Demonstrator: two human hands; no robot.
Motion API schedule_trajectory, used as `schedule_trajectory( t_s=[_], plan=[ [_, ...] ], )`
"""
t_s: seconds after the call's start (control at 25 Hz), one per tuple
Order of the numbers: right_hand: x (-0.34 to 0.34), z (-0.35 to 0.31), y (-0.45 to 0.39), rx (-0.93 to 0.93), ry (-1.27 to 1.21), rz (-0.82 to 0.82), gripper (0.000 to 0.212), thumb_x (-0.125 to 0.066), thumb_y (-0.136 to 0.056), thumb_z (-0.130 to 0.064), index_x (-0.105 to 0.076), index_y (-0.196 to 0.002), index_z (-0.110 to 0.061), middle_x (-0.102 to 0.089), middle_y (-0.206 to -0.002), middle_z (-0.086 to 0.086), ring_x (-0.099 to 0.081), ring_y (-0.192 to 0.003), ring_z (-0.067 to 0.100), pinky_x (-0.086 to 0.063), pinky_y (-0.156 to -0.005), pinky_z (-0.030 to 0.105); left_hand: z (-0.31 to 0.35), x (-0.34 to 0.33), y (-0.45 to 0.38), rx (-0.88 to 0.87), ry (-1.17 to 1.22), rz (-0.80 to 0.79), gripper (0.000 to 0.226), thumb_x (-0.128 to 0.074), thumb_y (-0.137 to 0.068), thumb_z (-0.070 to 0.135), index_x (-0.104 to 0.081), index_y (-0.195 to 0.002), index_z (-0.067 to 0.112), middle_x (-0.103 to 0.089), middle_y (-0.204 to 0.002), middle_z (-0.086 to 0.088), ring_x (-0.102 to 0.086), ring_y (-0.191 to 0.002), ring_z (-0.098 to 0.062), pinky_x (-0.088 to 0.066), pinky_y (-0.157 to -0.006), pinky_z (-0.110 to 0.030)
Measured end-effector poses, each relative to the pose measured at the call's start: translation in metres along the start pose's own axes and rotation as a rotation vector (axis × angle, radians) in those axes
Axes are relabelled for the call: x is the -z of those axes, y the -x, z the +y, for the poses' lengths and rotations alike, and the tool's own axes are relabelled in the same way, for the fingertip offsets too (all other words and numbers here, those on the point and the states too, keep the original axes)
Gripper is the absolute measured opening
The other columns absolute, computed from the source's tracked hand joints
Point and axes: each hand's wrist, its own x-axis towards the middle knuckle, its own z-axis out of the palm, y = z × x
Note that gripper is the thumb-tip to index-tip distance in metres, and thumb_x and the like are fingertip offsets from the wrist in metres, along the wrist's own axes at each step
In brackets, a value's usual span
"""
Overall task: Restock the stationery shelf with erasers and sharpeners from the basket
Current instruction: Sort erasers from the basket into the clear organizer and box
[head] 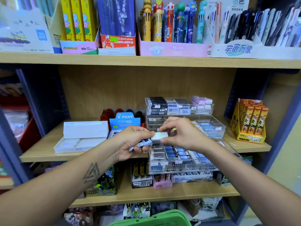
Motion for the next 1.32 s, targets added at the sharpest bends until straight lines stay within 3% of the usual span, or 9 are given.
schedule_trajectory(
  t_s=[0.16, 0.32, 0.52, 0.76, 0.88, 1.08, 1.32],
  plan=[
    [-0.02, -0.029, -0.032, 0.037, 0.235, 0.028, 0.023, -0.079, -0.081, -0.032, -0.075, -0.103, -0.025, -0.065, -0.093, -0.009, -0.058, -0.085, 0.013, -0.046, -0.076, 0.031, 0.002, 0.046, 0.007, -0.014, 0.004, 0.181, 0.022, -0.061, -0.091, 0.007, -0.057, -0.11, -0.003, -0.058, -0.073, -0.02, -0.045, -0.045, -0.018, -0.026, -0.028, -0.014],
    [-0.046, -0.052, -0.069, -0.014, 0.364, -0.017, 0.016, -0.073, -0.087, -0.031, -0.07, -0.101, -0.023, -0.066, -0.096, -0.002, -0.058, -0.091, 0.021, -0.044, -0.075, 0.03, 0.006, 0.101, 0.012, -0.059, -0.108, 0.382, 0.011, -0.055, -0.091, 0.002, -0.058, -0.101, -0.001, -0.061, -0.073, -0.019, -0.047, -0.044, -0.02, -0.025, -0.033, -0.016],
    [-0.082, -0.064, -0.1, 0.008, 0.518, -0.167, 0.01, -0.071, -0.086, -0.019, -0.072, -0.095, -0.015, -0.071, -0.098, 0.01, -0.065, -0.094, 0.029, -0.047, -0.072, 0.031, 0.003, 0.134, 0.012, -0.103, -0.315, 0.441, 0.008, -0.053, -0.094, 0.002, -0.057, -0.091, 0.008, -0.063, -0.069, -0.015, -0.047, -0.044, -0.018, -0.027, -0.04, -0.018],
    [-0.117, -0.082, -0.135, -0.028, 0.214, -0.15, 0.009, -0.082, -0.078, -0.024, -0.077, -0.081, -0.017, -0.073, -0.08, -0.006, -0.066, -0.081, 0.009, -0.054, -0.078, 0.03, 0.002, 0.19, 0.017, -0.142, -0.323, 0.555, 0.006, -0.061, -0.094, 0.01, -0.063, -0.094, 0.004, -0.062, -0.064, -0.015, -0.041, -0.041, -0.015, -0.028, -0.039, -0.018],
    [-0.143, -0.092, -0.153, -0.033, 0.168, -0.132, 0.012, -0.084, -0.075, -0.025, -0.072, -0.077, -0.021, -0.069, -0.077, -0.007, -0.066, -0.08, 0.013, -0.056, -0.078, 0.034, 0.001, 0.215, 0.025, -0.145, -0.417, 0.621, 0.01, -0.057, -0.096, 0.009, -0.065, -0.094, 0.004, -0.062, -0.067, -0.017, -0.042, -0.043, -0.017, -0.032, -0.04, -0.021],
    [-0.178, -0.105, -0.175, -0.016, 0.241, -0.187, 0.012, -0.08, -0.079, -0.023, -0.074, -0.087, -0.017, -0.071, -0.092, 0.003, -0.067, -0.086, 0.021, -0.058, -0.08, 0.037, -0.006, 0.249, 0.031, -0.144, -0.56, 0.65, 0.01, -0.053, -0.097, 0.005, -0.063, -0.096, 0.003, -0.064, -0.08, -0.022, -0.046, -0.051, -0.022, -0.036, -0.041, -0.024],
    [-0.203, -0.115, -0.189, -0.022, 0.235, -0.2, 0.013, -0.081, -0.076, -0.029, -0.072, -0.082, -0.021, -0.07, -0.092, 0.001, -0.066, -0.087, 0.022, -0.058, -0.078, 0.037, -0.02, 0.271, 0.03, -0.181, -0.703, 0.7, 0.007, -0.057, -0.097, 0.013, -0.063, -0.098, 0.014, -0.062, -0.073, -0.014, -0.051, -0.043, -0.022, -0.042, -0.041, -0.026]
  ],
)
